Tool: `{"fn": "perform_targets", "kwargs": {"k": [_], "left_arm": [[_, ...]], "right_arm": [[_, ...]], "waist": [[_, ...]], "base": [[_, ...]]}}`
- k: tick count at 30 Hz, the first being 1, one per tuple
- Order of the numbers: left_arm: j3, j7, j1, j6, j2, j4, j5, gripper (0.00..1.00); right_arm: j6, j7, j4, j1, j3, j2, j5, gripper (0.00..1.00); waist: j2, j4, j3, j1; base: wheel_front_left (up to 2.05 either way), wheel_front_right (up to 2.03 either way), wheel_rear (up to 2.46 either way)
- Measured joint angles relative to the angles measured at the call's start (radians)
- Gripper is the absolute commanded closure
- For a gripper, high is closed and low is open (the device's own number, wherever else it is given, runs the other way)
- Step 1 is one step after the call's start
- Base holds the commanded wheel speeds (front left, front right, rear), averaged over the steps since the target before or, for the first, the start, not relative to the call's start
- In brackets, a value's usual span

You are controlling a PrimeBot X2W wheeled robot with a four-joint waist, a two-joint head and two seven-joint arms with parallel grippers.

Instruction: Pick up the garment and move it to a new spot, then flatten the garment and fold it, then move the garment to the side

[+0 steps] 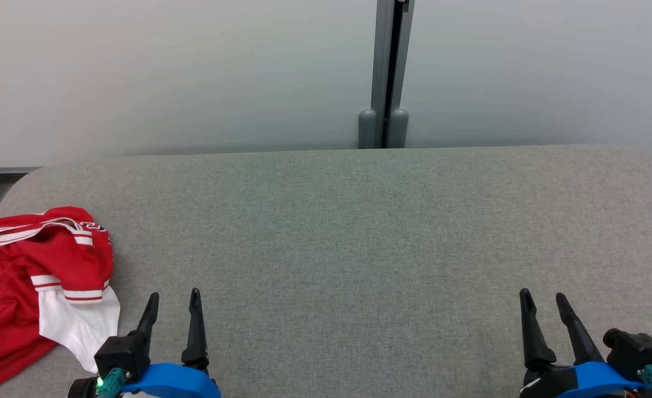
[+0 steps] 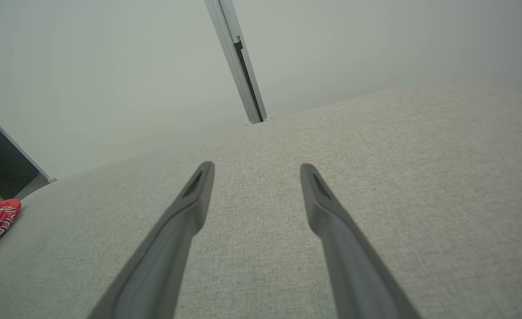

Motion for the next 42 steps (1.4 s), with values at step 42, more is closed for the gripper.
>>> {"fn": "perform_targets", "kwargs": {"k": [42], "left_arm": [[-0.036,-0.006,0.005,0.027,0.037,0.001,0.044,0.0]], "right_arm": [[0.0,-0.016,-0.009,0.023,-0.023,-0.002,-0.07,0.0]], "waist": [[0.0,0.195,-0.029,-0.0002]], "base": [[0.0,0.0,0.0]]}}
